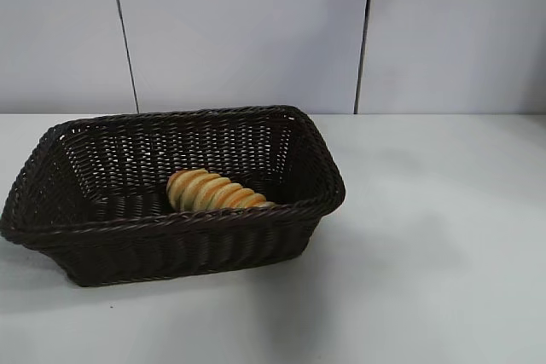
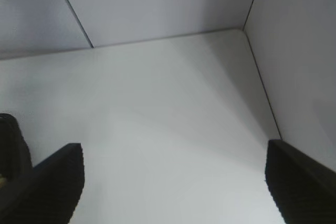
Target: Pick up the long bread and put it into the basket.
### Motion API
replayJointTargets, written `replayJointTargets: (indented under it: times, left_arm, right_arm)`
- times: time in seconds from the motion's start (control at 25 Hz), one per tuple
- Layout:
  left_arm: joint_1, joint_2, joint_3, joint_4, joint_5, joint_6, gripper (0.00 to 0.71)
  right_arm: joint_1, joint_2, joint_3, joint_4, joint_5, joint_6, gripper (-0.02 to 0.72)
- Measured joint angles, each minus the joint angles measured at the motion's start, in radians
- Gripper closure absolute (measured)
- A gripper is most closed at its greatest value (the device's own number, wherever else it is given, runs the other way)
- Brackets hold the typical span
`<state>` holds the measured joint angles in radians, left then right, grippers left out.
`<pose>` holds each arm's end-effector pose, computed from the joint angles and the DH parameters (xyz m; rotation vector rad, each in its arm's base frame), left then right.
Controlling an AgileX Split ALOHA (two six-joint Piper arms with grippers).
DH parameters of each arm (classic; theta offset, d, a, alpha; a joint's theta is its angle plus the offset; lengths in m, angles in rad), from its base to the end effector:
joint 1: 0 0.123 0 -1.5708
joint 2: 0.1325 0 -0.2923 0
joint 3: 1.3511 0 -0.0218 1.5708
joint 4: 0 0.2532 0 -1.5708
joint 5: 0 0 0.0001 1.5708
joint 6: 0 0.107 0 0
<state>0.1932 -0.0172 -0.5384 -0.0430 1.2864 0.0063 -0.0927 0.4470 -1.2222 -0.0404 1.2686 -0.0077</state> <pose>-0.0142 -0.0073 0.2616 -0.1972 2.2053 0.0581 0.0014 -0.0043 0.4472 0.0973 1.9757 -0.1113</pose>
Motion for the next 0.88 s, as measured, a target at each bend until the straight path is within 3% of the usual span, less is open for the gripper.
replayJointTargets:
  times: [0.24,0.32,0.44,0.88]
  left_arm:
    - [0.000,0.000,0.000,0.000,0.000,0.000,0.095]
    - [0.000,0.000,0.000,0.000,0.000,0.000,0.095]
    - [0.000,0.000,0.000,0.000,0.000,0.000,0.095]
    - [0.000,0.000,0.000,0.000,0.000,0.000,0.095]
  right_arm:
    - [0.013,-0.467,0.371,-0.035,0.000,0.016,0.054]
    - [0.013,-0.473,0.450,-0.017,0.000,0.048,0.054]
    - [0.013,-0.472,0.544,0.040,-0.007,0.024,0.054]
    - [0.013,-0.471,0.710,0.025,-0.056,0.008,0.054]
